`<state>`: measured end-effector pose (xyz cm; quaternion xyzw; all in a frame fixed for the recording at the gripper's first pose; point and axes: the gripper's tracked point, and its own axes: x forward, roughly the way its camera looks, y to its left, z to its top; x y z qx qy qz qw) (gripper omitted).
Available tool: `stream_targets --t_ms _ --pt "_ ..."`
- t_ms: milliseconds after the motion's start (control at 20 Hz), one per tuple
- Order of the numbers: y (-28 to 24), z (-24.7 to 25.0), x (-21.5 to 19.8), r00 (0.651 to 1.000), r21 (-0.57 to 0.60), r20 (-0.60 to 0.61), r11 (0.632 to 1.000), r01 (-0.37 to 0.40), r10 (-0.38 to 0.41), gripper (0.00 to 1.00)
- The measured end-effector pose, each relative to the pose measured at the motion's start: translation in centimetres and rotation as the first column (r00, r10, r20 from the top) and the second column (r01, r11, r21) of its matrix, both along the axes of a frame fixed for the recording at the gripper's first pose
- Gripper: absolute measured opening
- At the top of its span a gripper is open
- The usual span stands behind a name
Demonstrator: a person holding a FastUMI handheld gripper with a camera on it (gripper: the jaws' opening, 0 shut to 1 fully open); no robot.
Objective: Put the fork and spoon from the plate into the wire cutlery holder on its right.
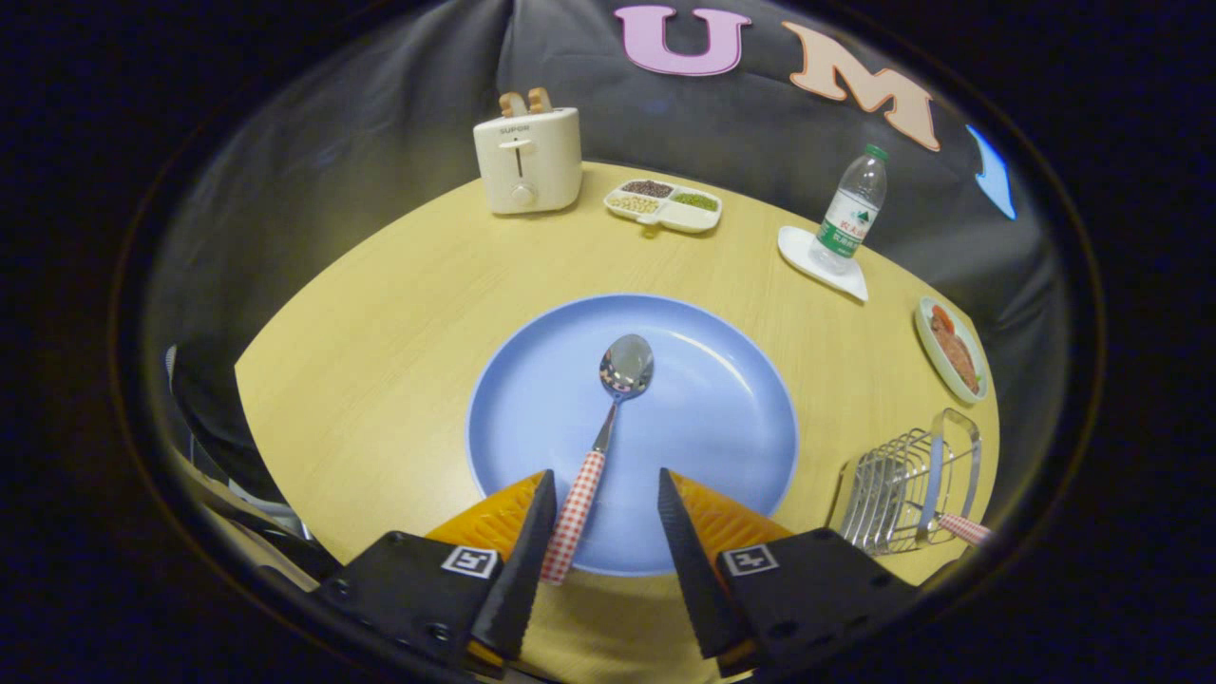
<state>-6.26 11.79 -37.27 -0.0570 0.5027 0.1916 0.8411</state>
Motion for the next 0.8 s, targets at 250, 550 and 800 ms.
stream_targets --t_ms 250,550,800 --pt "-0.1 -0.6 -0.6 1.0 -0.021 -0.022 1.0 -0.007 0.006 0.51" --pt "-0.9 -1.0 -1.3 0.998 -0.05 -0.061 0.999 -0.006 0.003 0.24" --pt "-1.3 -0.9 -1.7 0.994 -0.058 -0.109 0.998 -0.039 0.032 0.15"
